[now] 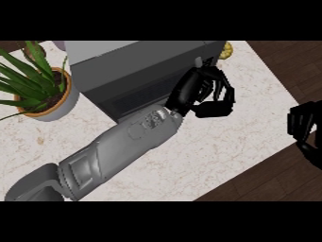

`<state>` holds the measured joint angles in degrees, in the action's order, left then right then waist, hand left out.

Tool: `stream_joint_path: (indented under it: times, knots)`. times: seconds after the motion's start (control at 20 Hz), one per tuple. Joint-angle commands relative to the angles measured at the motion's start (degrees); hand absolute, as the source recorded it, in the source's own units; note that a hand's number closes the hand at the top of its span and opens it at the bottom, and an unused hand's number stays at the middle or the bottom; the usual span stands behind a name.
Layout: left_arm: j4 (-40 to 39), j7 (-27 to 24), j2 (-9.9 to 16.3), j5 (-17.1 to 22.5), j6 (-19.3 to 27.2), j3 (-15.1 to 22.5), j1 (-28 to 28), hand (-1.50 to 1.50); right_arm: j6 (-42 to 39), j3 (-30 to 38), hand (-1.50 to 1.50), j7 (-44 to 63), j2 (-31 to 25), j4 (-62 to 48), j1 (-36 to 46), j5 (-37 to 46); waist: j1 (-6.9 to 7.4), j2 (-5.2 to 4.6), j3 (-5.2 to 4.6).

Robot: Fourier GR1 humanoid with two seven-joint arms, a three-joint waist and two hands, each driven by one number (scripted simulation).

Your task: Pick up the milk, place it into the microwave and close the microwave

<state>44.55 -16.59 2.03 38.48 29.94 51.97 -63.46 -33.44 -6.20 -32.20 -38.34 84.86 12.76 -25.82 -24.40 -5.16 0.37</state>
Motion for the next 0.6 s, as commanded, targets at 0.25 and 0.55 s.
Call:
stream_joint_path:
  times: [0.25, 0.55]
  knots:
    - [-2.16, -0.31, -1.9, 1.89, 1.32, -0.54, -3.39, 1.5, -4.29, -3.78, 1.5, -0.83, -0.25, 6.28, 0.69, -0.66, -2.2, -0.25, 0.18]
    - [-2.34, -1.2, -1.88, 2.51, 2.52, 0.02, -2.76, 1.5, -4.15, -5.21, 1.5, 0.64, -0.75, 9.79, 0.31, -1.39, -2.87, -0.32, 0.17]
